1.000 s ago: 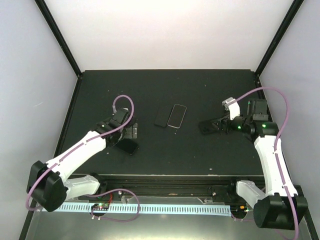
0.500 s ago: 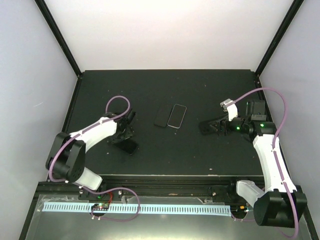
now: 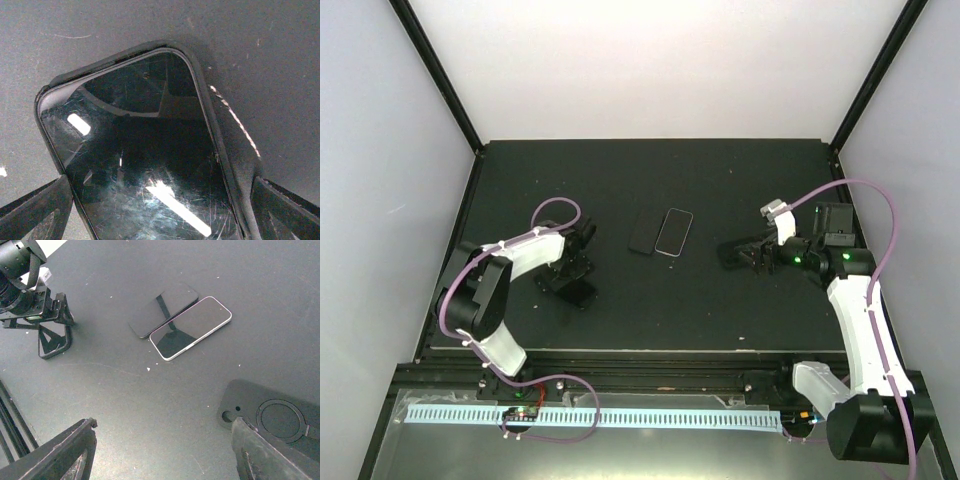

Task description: Take the phone out of the phone case

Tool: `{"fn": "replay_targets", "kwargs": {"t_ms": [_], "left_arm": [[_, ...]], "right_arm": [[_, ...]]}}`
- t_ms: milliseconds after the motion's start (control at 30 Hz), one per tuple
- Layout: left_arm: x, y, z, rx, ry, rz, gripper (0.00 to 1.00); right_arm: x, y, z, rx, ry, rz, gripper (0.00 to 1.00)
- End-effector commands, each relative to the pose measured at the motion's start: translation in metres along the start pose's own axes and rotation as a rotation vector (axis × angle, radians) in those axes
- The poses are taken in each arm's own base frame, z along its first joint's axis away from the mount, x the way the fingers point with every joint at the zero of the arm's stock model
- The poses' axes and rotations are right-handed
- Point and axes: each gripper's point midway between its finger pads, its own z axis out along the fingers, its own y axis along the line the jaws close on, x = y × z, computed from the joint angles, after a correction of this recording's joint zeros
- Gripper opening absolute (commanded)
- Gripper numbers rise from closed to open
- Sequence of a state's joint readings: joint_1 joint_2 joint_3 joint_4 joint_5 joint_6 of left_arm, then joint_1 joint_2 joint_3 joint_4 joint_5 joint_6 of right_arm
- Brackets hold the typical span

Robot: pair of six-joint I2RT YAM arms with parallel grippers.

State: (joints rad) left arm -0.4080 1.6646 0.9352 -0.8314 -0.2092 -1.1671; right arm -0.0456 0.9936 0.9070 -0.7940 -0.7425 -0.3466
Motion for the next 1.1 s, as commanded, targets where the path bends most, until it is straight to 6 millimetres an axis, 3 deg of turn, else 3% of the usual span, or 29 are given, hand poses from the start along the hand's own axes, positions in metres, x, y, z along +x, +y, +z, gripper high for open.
{"fn": "replay_targets", "kwargs": {"t_ms": [0,267,533,633,800,900,1067], "left_arm": [[0.011,-0.014,0.013,0.02,0.082,-0.056,0.98],[0.023,-0.042,0.022,0.131,0.12,0.057,0.91],[0.063,-0.093,-0.005,0.365,0.09,0.459,0.89],[0.08,-0.096,-0.016,0.394,0.072,0.597,0.9],[0.092,-0.086,-0.041,0.482,0.02,0.793,0.93],[0.079,-0.072,-0.054,0.482,-0.075,0.795,0.99],[0.063,-0.056,-0.07,0.46,-0.156,0.741,0.99]], "right_arm": [[-0.002,0.004,-0.003,0.0,-0.012,-0.036,0.75],[0.0,0.0,-0.002,0.022,-0.008,-0.032,0.75],[0.005,-0.007,0.004,0.03,0.015,-0.015,0.74],[0.006,-0.007,0.005,0.027,0.017,-0.013,0.74],[0.007,-0.009,0.007,0.022,0.025,-0.006,0.74],[0.008,-0.009,0.008,0.016,0.032,-0.001,0.74],[0.008,-0.009,0.008,0.016,0.03,-0.005,0.74]]}}
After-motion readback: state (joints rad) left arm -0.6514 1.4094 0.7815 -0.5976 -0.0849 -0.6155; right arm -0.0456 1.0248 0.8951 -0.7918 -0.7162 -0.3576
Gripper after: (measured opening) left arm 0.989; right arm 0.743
